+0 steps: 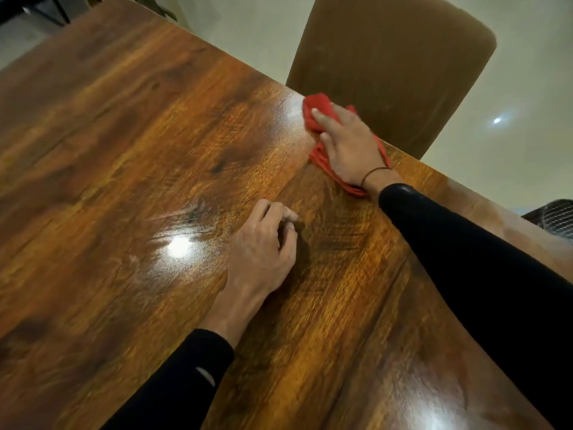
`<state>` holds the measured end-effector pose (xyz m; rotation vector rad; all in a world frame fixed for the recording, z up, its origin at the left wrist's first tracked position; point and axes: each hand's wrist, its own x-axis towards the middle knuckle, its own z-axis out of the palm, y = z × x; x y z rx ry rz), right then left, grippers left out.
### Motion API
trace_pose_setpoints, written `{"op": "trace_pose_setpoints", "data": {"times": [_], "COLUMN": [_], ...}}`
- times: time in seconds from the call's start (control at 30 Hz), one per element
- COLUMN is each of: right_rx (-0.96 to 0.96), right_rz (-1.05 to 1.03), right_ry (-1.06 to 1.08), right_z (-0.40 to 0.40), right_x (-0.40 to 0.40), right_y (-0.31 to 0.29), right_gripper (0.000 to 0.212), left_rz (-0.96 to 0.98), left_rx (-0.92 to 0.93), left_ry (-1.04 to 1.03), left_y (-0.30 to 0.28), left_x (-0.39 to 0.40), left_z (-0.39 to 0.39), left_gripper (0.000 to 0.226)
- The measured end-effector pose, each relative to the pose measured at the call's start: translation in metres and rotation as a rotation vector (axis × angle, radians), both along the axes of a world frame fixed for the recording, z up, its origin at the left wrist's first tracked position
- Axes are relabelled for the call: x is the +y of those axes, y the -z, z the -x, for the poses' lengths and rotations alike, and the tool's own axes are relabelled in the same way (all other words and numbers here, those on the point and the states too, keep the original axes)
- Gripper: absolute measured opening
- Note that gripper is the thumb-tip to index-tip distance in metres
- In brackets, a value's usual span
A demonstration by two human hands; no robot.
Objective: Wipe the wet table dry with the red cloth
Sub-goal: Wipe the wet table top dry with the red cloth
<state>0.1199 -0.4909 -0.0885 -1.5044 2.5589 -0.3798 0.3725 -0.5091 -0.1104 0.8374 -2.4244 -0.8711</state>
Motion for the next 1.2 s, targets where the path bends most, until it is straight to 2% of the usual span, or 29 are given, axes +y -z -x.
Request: {"op": "trace_pose_setpoints", "data": {"times": [0.2, 0.27, 0.33, 0.47, 0.6, 0.7, 0.77, 0.83, 0.97, 1.03, 1.1, 1.2], "right_rx": [0.075, 0.080, 0.049, 0.019, -0.022, -0.001, 0.011, 0.015, 0.030, 0.047, 0.032, -0.012], "right_rz": [-0.012, -0.032, -0.031, -0.025, -0.047, -0.070, -0.077, -0.060, -0.011, -0.013, -0.011, -0.030], "right_ry": [0.565, 0.674, 0.596, 0.178, -0.218, -0.497, -0.618, -0.571, -0.147, -0.035, -0.068, -0.295], "right_z": [-0.021, -0.048, -0.077, -0.141, -0.204, -0.206, -0.186, -0.166, -0.172, -0.199, -0.231, -0.280], "right_x": [0.067, 0.075, 0.075, 0.083, 0.124, 0.162, 0.176, 0.175, 0.145, 0.132, 0.125, 0.135], "right_y": [0.014, 0.019, 0.019, 0.012, 0.013, 0.019, 0.019, 0.019, 0.015, 0.013, 0.013, 0.016], "right_gripper": [0.054, 0.056, 0.057, 0.060, 0.070, 0.061, 0.058, 0.055, 0.053, 0.055, 0.060, 0.068], "left_rz": [-0.021, -0.023, -0.029, -0.039, 0.000, 0.010, 0.006, 0.001, -0.029, -0.027, -0.034, -0.040], "left_rx": [0.017, 0.028, 0.072, 0.123, 0.069, 0.075, 0.060, 0.046, 0.001, -0.036, -0.048, -0.051], "left_ry": [0.006, -0.008, -0.073, -0.205, -0.268, -0.377, -0.377, -0.368, -0.431, -0.443, -0.452, -0.489], "left_y": [-0.002, -0.005, -0.010, -0.023, -0.029, -0.030, -0.030, -0.030, -0.025, -0.022, -0.020, -0.023], "left_x": [0.013, 0.020, 0.021, 0.011, 0.003, 0.002, 0.006, 0.014, 0.033, 0.044, 0.052, 0.056], "left_z": [-0.006, -0.006, -0.005, -0.011, -0.035, -0.058, -0.072, -0.087, -0.114, -0.124, -0.133, -0.145], "left_gripper": [0.010, 0.009, 0.009, 0.008, 0.010, 0.010, 0.009, 0.008, 0.008, 0.008, 0.009, 0.011]}}
